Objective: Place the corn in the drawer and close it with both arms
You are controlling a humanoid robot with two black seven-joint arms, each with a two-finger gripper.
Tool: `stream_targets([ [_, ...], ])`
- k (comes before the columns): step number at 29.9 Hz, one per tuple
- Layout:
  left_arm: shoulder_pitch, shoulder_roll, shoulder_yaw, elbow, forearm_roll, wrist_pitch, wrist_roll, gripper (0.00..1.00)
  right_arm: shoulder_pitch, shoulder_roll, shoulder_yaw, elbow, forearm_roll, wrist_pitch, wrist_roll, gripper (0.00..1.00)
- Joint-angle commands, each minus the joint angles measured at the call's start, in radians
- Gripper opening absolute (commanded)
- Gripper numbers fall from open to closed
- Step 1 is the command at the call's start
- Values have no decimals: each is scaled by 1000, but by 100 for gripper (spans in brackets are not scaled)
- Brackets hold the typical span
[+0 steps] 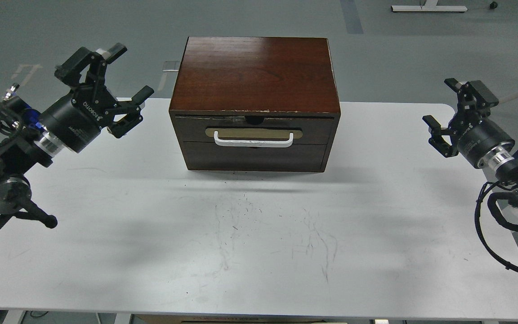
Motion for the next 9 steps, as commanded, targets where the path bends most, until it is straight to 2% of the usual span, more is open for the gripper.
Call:
stream_targets([
  [1, 36, -17, -1, 34, -10, 0, 27, 100, -4, 36, -2, 0, 1, 0, 0, 100],
  [9, 73, -20, -1, 51, -10, 0, 20, 100, -12, 50, -2, 6, 1, 6, 0, 100],
])
